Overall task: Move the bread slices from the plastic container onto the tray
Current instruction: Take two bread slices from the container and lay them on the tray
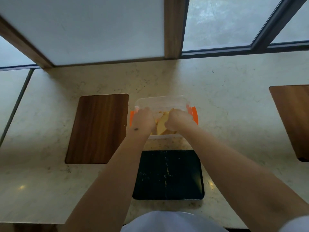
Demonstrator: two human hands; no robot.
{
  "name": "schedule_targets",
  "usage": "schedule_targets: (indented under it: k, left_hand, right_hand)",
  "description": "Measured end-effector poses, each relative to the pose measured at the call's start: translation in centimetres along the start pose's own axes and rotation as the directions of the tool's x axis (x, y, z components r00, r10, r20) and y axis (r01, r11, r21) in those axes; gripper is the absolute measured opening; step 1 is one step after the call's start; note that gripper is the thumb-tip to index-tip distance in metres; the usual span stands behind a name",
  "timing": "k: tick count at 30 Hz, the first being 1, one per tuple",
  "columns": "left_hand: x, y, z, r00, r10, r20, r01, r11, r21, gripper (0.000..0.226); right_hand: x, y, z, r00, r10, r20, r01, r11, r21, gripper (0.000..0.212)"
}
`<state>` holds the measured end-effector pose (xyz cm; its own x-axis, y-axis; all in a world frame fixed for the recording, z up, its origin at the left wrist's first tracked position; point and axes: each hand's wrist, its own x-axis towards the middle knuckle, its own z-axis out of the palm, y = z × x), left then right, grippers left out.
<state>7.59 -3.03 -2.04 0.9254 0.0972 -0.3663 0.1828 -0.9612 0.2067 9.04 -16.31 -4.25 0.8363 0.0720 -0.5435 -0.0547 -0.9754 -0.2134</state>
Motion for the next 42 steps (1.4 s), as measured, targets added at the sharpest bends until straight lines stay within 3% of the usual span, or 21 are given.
schedule_targets:
  k: [1,7,10,14,17,24,29,32,35,39,42]
  left_hand:
    - [0.0,0.1,0.0,1.0,0.001,-0.019,-0.001,1.0,-0.029,0.01]
    - [0.4,0.5,0.8,0.983,-0.067,-0.168,0.02,0.963,-0.27,0.038]
    - [0.3,1.0,1.7,0.958,-0.103,-0.267,-0.024,0.9,-0.435,0.029]
    - [0.7,1.3,2.6,0.94,-0.222,-0.259,0.045,0.833,-0.551,0.039]
    - [1.2,1.4,2.8,0.942,-0.243,-0.233,0.086,0.843,-0.532,0.053]
    - [2.1,0.8,2.7,0.955,-0.171,-0.244,0.067,0.921,-0.384,0.041]
    - [1.5,-0.1,1.8,0.943,-0.144,-0.301,-0.01,0.89,-0.456,0.047]
    - [0.3,-1.1,0.7,0.937,-0.152,-0.314,-0.07,0.799,-0.597,0.043]
    - [-1.6,-2.3,-0.7,0.916,-0.203,-0.347,-0.133,0.661,-0.738,0.039]
    - [-5.0,-4.0,-2.4,0.931,-0.207,-0.299,-0.18,0.452,-0.874,0.036]
    - [-7.9,-5.6,-3.1,0.958,-0.192,-0.215,-0.167,0.234,-0.958,0.034]
  right_hand:
    - [0.0,0.0,0.0,1.0,0.001,-0.004,-0.001,1.0,0.017,0.012]
    - [0.5,-0.4,0.3,1.0,0.015,0.004,-0.016,0.982,0.187,0.014]
    - [0.8,-0.7,0.6,1.0,0.009,-0.004,-0.008,0.957,0.29,0.025]
    - [0.8,-1.0,1.1,0.998,0.015,-0.055,0.003,0.949,0.316,0.029]
    - [1.0,-1.0,1.7,0.997,0.027,-0.074,0.0,0.939,0.343,0.024]
    - [1.6,-0.2,2.0,0.998,0.062,0.004,-0.057,0.893,0.446,0.013]
    - [2.0,0.0,1.2,0.998,0.054,0.02,-0.057,0.871,0.487,0.005]
    - [1.5,0.6,0.5,0.999,0.051,0.004,-0.045,0.847,0.53,0.023]
    - [-0.2,1.2,-0.8,0.993,0.05,-0.104,0.017,0.824,0.566,0.033]
    - [-4.2,1.4,-2.3,0.974,0.049,-0.223,0.115,0.736,0.667,0.014]
    - [-7.8,1.5,-2.6,0.966,0.028,-0.256,0.175,0.657,0.733,0.015]
